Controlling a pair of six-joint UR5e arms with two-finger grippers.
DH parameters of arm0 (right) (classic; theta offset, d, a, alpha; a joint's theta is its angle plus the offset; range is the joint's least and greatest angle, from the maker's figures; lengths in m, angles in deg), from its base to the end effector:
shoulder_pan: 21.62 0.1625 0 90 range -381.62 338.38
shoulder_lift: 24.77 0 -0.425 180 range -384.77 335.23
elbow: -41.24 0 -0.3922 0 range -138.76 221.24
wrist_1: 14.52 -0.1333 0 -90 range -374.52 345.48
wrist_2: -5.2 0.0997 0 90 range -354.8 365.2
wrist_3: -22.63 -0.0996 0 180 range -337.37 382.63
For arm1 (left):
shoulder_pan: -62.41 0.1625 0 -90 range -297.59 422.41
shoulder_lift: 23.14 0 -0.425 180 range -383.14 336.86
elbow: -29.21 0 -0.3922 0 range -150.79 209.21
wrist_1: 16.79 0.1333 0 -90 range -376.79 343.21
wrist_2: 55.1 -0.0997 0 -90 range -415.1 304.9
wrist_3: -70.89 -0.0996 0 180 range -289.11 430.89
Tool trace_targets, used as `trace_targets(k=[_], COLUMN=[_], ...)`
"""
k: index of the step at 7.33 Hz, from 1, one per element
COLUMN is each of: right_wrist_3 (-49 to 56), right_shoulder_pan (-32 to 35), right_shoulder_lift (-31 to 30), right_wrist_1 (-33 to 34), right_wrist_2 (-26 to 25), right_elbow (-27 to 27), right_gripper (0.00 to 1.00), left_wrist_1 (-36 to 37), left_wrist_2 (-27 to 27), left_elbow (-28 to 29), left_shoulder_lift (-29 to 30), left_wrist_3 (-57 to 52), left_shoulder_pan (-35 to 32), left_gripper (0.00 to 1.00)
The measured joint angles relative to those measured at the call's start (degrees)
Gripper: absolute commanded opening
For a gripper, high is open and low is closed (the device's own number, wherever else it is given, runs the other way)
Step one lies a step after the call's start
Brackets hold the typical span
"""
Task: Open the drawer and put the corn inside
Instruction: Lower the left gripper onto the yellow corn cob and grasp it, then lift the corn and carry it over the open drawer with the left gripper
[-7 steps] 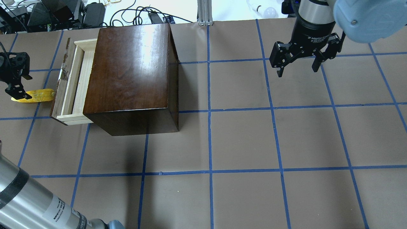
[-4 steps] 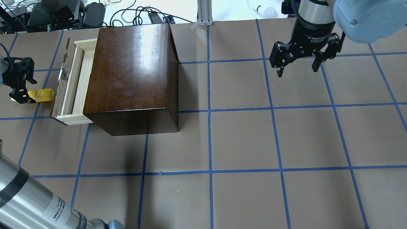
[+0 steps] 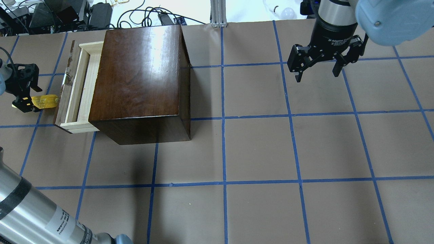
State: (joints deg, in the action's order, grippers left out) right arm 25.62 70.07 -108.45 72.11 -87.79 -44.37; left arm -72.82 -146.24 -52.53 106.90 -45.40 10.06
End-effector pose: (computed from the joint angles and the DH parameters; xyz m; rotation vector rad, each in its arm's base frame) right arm 0.1436 -0.5248 0.4635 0.1298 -3.0844 -0.1438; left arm 0.3299 -0.6426 0.1856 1.9638 2.3985 0.0167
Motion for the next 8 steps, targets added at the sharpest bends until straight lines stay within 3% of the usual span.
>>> trace_targets(k=[2, 3, 8], right_wrist_3=[0.0, 0.0, 0.0], right_shoulder_pan=[0.0, 0.0, 0.0], right_shoulder_lift=[0.0, 0.0, 0.0], right_wrist_1=[0.0, 0.0, 0.0], right_wrist_2=[0.0, 0.0, 0.0], right_elbow=[0.0, 0.0, 0.0], right_gripper=[1.00, 1.00, 1.00], left_wrist_1=[0.8, 0.9, -1.2], left_wrist_2=[2.4, 3.1, 2.9], left_elbow=[-0.1, -0.2, 0.1], left_shoulder_lift=[0.4, 0.4, -2.5], left_wrist_3=[-0.6, -0.8, 2.4], left_shoulder_pan=[0.2, 0.3, 0.2], left_gripper=[0.04, 0.00, 0.00])
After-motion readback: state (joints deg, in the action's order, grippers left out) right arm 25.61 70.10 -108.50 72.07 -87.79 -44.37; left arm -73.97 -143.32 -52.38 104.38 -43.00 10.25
